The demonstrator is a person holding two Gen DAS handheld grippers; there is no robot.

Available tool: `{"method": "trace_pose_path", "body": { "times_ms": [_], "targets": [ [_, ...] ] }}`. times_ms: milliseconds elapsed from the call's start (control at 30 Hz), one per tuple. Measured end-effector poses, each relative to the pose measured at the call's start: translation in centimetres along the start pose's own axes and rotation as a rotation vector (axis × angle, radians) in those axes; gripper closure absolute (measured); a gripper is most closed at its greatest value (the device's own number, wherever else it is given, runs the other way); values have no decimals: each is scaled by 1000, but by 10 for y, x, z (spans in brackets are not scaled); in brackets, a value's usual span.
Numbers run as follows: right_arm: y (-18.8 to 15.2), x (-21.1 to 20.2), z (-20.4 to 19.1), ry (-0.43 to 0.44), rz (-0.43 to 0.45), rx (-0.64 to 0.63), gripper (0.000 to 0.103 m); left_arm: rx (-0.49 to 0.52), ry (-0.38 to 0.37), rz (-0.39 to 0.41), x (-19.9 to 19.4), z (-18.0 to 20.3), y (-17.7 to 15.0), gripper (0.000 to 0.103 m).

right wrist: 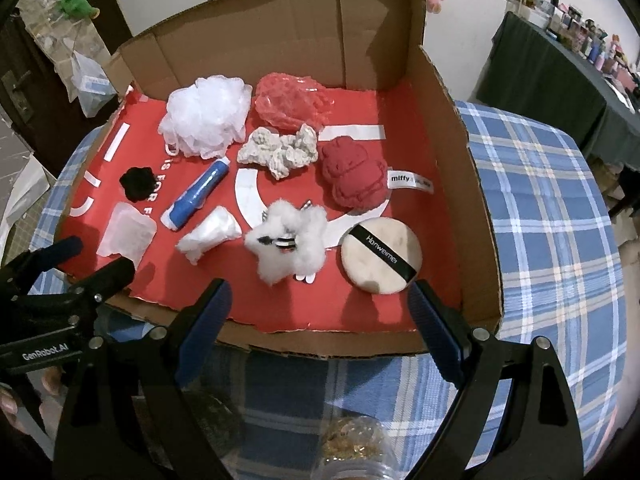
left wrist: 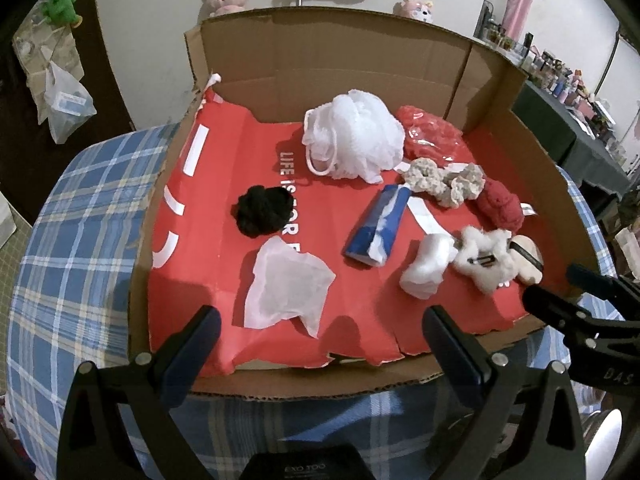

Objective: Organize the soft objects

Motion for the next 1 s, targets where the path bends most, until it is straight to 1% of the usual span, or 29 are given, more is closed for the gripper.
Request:
{"method": "trace_pose_path", "body": {
  "times_ms": [133, 267, 733, 1000],
  "targets": [
    [-2, 4, 0, 15, -12, 11, 13, -6, -5, -13, 2, -2, 0, 0],
    [-2, 3, -1, -10, -7, -9, 13, -18, -8, -25, 4, -3, -1, 0],
    [-2, 6, -2, -19, -14, -15, 13, -28, -14, -52, 10, -4, -3, 0],
    [-2, 6, -2, -16, -14, -18, 13, -29, -14, -52, 10, -4, -3, 0]
  ]
}}
Point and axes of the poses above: each gripper's, at about its wrist camera, not at the fingertips, and x roughly the way its jaws point, z to its right, y to its top, the point moved 4 cm from there along x, roughly the way its jaws point
